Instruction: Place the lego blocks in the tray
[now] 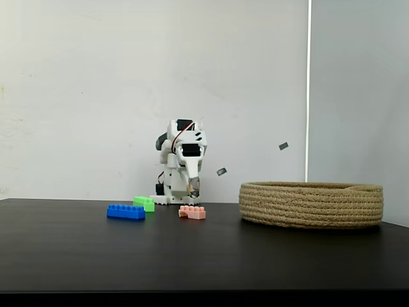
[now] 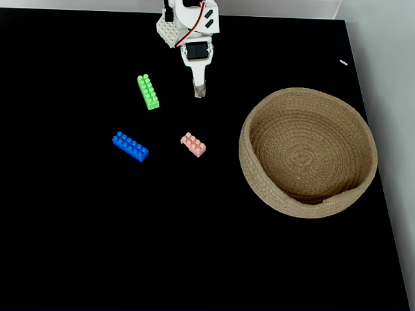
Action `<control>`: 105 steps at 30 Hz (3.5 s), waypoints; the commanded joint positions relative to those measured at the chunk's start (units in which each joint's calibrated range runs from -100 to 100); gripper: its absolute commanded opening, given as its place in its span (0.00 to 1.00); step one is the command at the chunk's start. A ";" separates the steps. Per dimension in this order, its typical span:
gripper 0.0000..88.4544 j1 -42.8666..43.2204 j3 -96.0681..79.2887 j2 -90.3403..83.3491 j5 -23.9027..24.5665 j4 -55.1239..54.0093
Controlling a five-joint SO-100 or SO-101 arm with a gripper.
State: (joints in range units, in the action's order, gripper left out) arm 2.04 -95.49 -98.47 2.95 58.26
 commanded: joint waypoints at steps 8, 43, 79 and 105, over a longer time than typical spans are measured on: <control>0.00 -0.63 -0.40 -0.41 0.24 0.09; 0.00 -0.88 -0.49 -0.41 0.54 0.01; 0.27 -9.79 57.69 72.85 14.02 3.59; 0.36 -4.59 80.67 98.65 20.85 6.84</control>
State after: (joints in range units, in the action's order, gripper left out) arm -3.18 -19.13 -0.08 23.37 64.92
